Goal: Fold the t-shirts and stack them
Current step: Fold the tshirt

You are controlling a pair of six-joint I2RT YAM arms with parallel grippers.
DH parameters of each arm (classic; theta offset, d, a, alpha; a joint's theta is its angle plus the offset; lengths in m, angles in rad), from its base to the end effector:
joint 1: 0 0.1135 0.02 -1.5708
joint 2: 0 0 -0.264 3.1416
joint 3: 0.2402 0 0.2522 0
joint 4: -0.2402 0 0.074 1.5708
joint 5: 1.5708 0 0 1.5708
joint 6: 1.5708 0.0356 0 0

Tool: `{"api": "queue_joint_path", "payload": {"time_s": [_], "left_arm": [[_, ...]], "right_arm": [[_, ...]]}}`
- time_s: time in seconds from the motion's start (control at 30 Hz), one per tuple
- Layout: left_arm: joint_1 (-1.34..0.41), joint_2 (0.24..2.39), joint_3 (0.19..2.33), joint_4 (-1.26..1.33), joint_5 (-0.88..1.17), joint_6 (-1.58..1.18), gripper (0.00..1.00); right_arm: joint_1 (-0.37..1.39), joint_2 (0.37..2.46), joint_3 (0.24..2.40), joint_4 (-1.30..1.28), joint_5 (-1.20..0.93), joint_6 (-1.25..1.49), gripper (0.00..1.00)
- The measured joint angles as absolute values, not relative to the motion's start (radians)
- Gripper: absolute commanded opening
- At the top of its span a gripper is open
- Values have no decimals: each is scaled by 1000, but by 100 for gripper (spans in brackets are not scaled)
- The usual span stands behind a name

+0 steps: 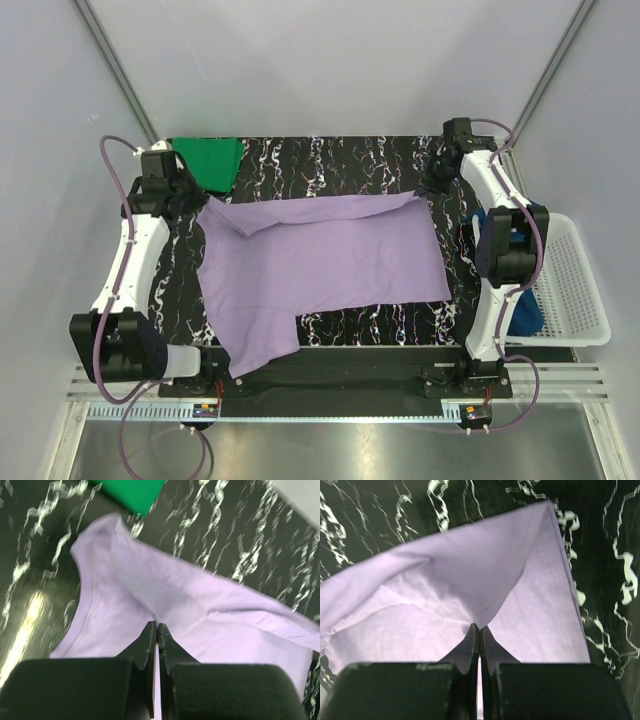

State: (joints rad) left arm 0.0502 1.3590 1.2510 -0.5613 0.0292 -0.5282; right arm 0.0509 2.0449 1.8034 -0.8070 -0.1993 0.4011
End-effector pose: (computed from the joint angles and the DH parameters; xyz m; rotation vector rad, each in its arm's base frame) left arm 0.3001 0.0140 0.3369 -0.6280 2.1667 -0.2905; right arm 0.4461 0.0298 0.2537 0.3914 2.6182 0.4163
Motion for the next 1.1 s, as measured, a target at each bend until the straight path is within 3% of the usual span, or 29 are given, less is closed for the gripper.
{"api": "queue_joint_path", "payload": {"time_s": [0.33,1.1], "left_arm": [[49,1249,1173,-668,21,-533,0],[61,1252,1113,-762,-36,-551,0]], "right_arm": [[42,2017,1758,-882,-192,391,1],[38,2017,1796,-930,-147,343,4]]}}
